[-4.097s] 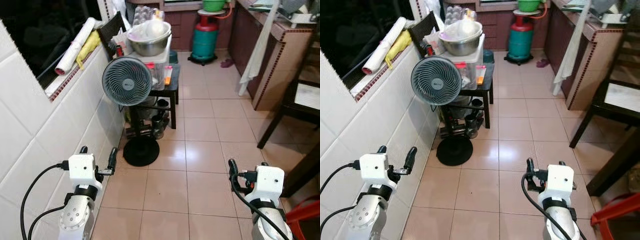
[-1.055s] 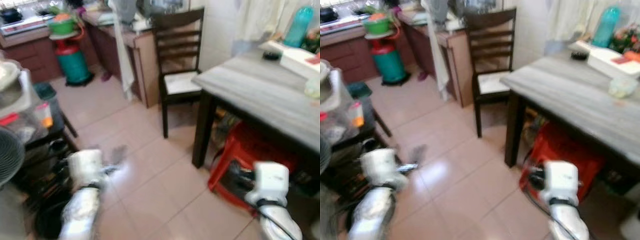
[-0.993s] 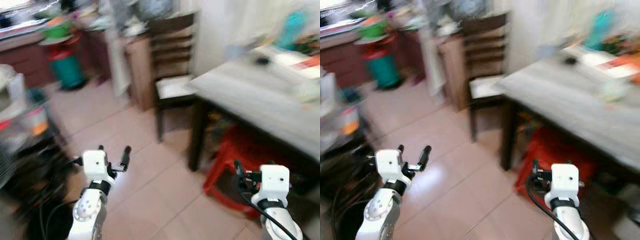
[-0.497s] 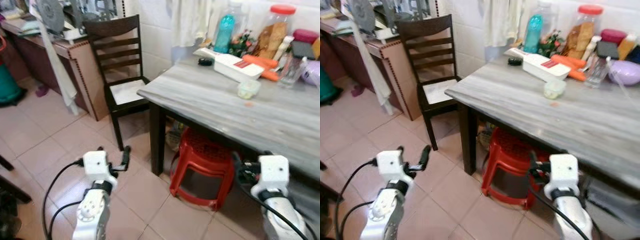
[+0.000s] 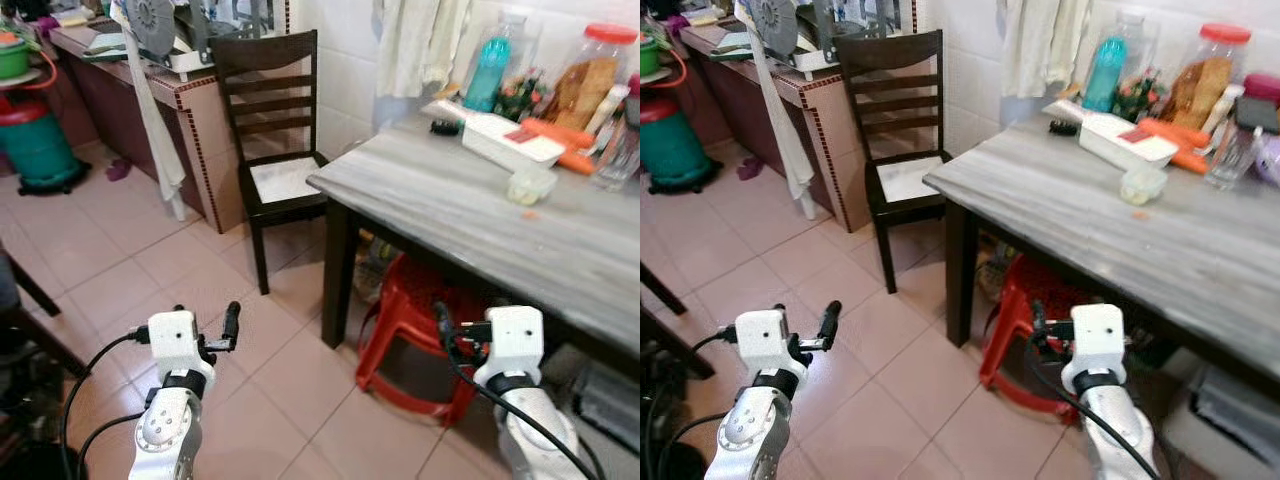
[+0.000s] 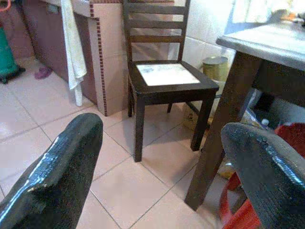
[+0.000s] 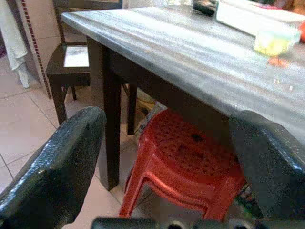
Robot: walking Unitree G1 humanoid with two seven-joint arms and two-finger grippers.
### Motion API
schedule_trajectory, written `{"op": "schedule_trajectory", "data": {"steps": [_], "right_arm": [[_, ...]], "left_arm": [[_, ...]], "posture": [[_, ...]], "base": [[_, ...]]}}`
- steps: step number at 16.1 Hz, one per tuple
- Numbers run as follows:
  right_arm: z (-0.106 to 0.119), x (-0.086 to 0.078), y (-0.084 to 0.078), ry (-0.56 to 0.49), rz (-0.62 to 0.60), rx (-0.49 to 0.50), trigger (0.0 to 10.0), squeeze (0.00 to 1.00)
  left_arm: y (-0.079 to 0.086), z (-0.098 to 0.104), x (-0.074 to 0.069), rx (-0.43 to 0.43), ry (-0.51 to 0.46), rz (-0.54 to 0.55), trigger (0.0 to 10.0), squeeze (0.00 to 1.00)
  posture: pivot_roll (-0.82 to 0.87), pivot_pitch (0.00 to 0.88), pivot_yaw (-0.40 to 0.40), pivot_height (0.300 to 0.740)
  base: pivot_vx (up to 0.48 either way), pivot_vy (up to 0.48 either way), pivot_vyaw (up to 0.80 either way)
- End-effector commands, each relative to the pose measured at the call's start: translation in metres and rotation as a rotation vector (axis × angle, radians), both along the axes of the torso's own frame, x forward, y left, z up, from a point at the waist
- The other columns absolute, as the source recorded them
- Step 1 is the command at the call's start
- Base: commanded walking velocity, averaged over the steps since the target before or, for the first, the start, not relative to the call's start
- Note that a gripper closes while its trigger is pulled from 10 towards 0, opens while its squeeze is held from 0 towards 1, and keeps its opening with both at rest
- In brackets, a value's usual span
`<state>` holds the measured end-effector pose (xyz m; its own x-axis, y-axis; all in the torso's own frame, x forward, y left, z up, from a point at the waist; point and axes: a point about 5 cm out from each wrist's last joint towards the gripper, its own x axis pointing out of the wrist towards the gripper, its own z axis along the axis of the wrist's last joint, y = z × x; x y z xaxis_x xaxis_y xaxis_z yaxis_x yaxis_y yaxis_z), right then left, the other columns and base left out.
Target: Setting the table
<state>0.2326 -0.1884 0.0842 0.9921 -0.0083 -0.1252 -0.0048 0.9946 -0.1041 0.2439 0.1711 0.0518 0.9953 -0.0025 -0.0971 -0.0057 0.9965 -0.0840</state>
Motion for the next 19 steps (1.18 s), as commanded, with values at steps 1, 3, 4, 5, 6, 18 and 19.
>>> {"op": "schedule_trajectory", "data": {"steps": [1,3,4,5,6,18,19], "right_arm": [[-0.002,-0.002,0.000,-0.003,-0.023,0.008,10.0,0.00],[-0.003,-0.003,0.001,-0.003,-0.036,0.017,10.0,0.00],[-0.004,-0.004,0.000,-0.003,-0.045,0.020,10.0,0.00],[-0.004,-0.004,-0.001,-0.003,-0.048,0.020,10.0,0.00],[-0.004,-0.004,-0.001,-0.003,-0.051,0.021,10.0,0.00],[-0.002,-0.006,-0.005,-0.019,-0.088,0.025,10.0,0.00],[-0.002,-0.006,-0.005,-0.019,-0.088,0.026,10.0,0.00]], "left_arm": [[-0.002,0.002,0.001,0.007,0.000,-0.032,10.0,0.00],[-0.005,0.005,0.006,-0.009,0.000,-0.047,10.0,0.00],[-0.006,0.005,0.009,-0.015,0.014,-0.047,10.0,0.00],[-0.006,0.005,0.009,-0.011,0.014,-0.048,10.0,0.00],[-0.005,0.005,0.010,-0.007,0.013,-0.049,10.0,0.00],[-0.004,0.007,0.015,0.019,0.034,-0.050,10.0,0.00],[-0.004,0.007,0.015,0.020,0.033,-0.049,10.0,0.00]], "posture": [[-0.04,0.000,0.044,0.740],[-0.05,0.000,0.063,0.740],[-0.05,0.000,0.069,0.740],[-0.06,0.000,0.071,0.740],[-0.06,0.000,0.072,0.740],[-0.07,0.000,0.082,0.740],[-0.07,0.000,0.082,0.740]], "base": [[0.000,0.000,0.00],[0.000,0.000,-0.59],[0.000,0.000,-0.80],[0.000,0.000,-0.80],[0.000,0.000,-0.80],[-0.207,0.000,-0.52],[-0.356,0.000,-0.41]]}}
